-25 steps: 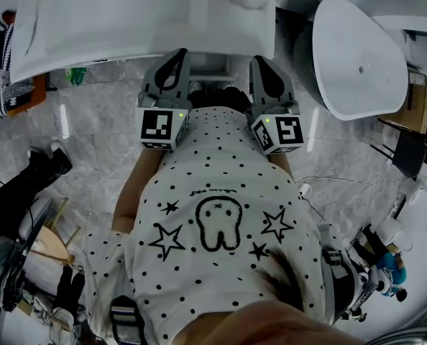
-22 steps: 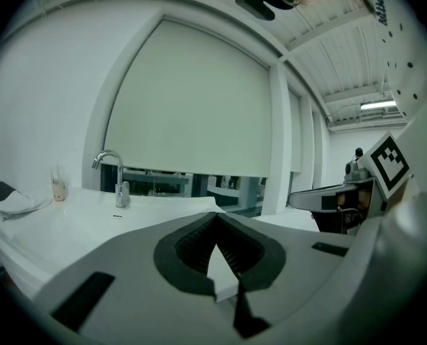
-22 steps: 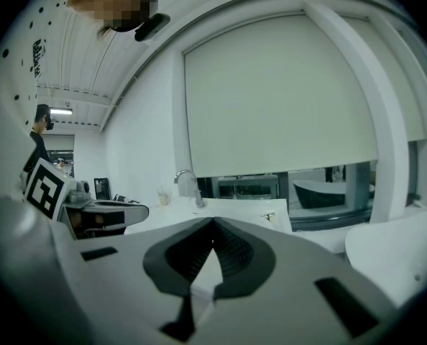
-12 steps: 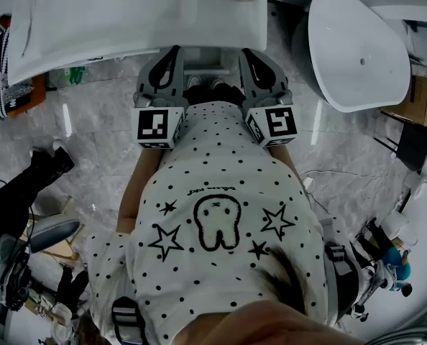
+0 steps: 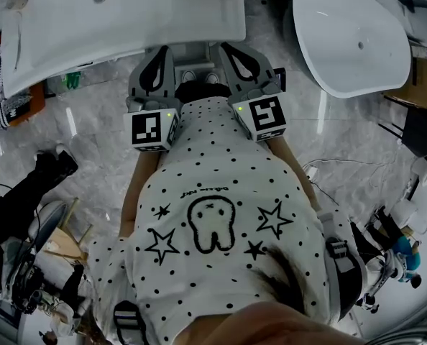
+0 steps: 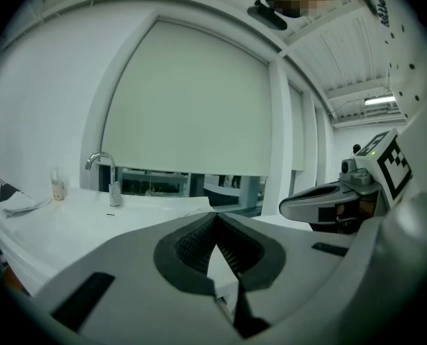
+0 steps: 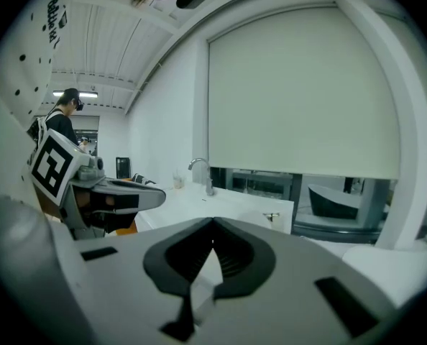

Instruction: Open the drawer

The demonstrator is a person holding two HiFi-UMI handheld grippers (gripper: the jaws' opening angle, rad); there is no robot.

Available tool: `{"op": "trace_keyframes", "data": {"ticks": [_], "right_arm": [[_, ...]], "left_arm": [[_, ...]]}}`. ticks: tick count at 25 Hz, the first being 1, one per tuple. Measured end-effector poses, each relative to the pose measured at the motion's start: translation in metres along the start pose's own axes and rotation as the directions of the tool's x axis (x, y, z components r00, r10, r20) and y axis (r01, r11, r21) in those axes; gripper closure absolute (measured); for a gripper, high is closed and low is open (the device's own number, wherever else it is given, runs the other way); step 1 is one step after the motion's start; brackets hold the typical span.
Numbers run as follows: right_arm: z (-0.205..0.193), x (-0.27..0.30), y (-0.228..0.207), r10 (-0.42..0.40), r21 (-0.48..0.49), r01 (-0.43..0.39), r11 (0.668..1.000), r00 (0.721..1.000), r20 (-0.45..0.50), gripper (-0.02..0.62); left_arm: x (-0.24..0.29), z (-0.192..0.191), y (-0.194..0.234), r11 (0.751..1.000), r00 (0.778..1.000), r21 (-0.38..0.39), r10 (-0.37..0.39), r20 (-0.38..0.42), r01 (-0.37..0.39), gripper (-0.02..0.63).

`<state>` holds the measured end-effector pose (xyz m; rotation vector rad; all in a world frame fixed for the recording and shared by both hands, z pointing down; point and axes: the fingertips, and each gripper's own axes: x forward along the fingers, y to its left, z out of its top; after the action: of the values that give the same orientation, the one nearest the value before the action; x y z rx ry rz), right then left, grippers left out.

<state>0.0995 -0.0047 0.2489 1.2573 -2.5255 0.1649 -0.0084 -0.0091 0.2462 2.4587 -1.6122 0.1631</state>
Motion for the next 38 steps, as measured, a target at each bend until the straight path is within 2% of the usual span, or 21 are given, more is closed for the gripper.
{"op": "trace_keyframes", "data": {"ticks": [12, 38], "right_arm": [[-0.021, -0.028, -0.033, 0.003, 0.007, -0.003, 1.0, 1.0, 0.003, 0.581], [-0.024, -0.04, -0.041, -0.005, 0.026, 0.005, 1.0, 1.0, 0.014, 0.581]], "left_arm": [[0.01, -0.013, -0.051, 0.999, 1.0, 0.034, -0.007, 0.002, 0.007, 0.602], [0.006, -0.013, -0.061, 1.0, 1.0, 0.026, 0.006, 0.006, -0.006, 0.603]]}}
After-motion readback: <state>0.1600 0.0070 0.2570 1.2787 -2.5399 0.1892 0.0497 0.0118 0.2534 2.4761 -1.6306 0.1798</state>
